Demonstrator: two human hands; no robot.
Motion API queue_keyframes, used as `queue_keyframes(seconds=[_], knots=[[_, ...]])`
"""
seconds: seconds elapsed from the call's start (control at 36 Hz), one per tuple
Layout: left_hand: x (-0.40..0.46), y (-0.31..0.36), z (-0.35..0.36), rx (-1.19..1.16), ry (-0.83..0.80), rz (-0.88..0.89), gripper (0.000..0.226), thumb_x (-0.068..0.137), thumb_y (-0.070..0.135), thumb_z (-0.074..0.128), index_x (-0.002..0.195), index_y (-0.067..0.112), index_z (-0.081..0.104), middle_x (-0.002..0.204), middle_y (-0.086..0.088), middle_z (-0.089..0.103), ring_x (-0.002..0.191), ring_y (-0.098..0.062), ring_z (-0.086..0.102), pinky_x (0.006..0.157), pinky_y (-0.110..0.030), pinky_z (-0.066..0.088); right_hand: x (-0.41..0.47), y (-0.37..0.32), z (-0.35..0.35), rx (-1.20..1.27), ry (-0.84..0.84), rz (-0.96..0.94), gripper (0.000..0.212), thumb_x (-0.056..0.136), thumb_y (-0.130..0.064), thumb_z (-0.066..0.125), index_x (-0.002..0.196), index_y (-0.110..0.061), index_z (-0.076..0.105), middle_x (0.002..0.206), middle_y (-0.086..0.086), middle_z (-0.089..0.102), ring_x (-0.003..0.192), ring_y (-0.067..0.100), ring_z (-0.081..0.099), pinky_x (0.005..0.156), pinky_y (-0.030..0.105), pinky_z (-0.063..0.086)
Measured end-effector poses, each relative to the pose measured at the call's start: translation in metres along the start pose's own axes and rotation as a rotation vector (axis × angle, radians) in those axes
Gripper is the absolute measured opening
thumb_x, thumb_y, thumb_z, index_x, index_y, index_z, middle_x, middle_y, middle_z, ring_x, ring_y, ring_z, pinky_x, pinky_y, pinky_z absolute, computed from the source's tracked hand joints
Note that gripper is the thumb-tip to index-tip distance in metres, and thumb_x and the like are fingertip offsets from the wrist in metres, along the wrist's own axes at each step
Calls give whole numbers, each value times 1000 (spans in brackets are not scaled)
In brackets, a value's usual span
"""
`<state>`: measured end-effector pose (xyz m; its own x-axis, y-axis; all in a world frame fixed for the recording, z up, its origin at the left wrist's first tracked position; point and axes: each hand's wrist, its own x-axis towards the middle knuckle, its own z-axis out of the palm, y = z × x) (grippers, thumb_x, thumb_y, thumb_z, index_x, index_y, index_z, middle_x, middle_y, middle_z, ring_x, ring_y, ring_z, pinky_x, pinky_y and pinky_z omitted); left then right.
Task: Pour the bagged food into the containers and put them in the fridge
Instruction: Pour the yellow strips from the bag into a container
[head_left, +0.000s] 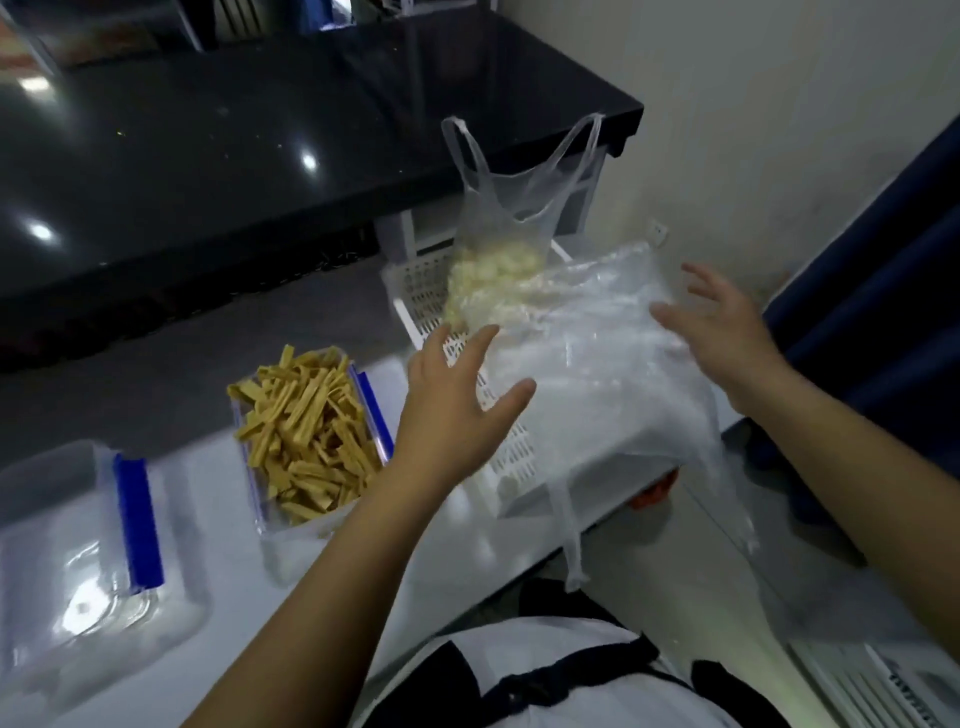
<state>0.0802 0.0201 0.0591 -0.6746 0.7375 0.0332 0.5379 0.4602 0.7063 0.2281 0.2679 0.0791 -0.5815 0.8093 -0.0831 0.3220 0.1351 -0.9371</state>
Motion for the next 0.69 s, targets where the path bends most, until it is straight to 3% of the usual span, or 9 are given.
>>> queue_keyframes(seconds=[0.06, 0.11, 0.17, 0.22, 0.36, 0.69], knots=[[4, 5, 14, 128, 31, 28, 67, 93, 69, 42, 152, 46, 23, 167, 3, 0, 152, -21, -3, 120, -44, 10, 0, 11, 3, -251, -92, -163, 61, 80, -63, 66, 134, -65, 37, 141, -26, 47, 125, 2, 52, 96, 30, 48], [7, 9, 32, 282, -31, 50, 67, 96, 69, 27, 156, 44, 11, 167, 2, -12, 152, -20, -16, 121, -43, -6, 4, 27, 10, -552, -212, -280, 69, 87, -69, 51, 147, -59, 19, 163, -10, 19, 149, 16, 20, 115, 39, 24], [9, 10, 51, 417, -161, 26, 67, 98, 67, 19, 158, 40, 3, 166, 0, -18, 151, -22, -23, 121, -44, -14, 7, 41, 20, -813, -359, -349, 73, 89, -74, 33, 153, -50, 11, 167, -5, 3, 153, 18, -2, 121, 43, 7], [12, 8, 68, 512, -270, -36, 68, 99, 66, 15, 158, 37, -3, 166, -1, -18, 150, -25, -25, 120, -47, -18, 10, 52, 30, -1005, -478, -375, 79, 84, -79, 17, 155, -46, 9, 168, -3, -2, 153, 19, -10, 122, 44, -3], [16, 3, 88, 660, -349, -168, 71, 98, 66, 12, 159, 33, -4, 167, -2, -12, 151, -28, -21, 119, -51, -19, 30, 71, 42, -1204, -592, -460, 76, 88, -77, 10, 156, -43, 9, 167, -2, -6, 152, 20, -17, 121, 48, -10], [20, 3, 98, 759, -355, -274, 73, 94, 72, 5, 158, 39, -2, 168, -4, -3, 154, -26, -11, 118, -51, -21, 47, 77, 52, -1379, -654, -557, 81, 85, -77, -2, 156, -40, 8, 168, 0, 5, 153, 25, -7, 111, 60, -23]])
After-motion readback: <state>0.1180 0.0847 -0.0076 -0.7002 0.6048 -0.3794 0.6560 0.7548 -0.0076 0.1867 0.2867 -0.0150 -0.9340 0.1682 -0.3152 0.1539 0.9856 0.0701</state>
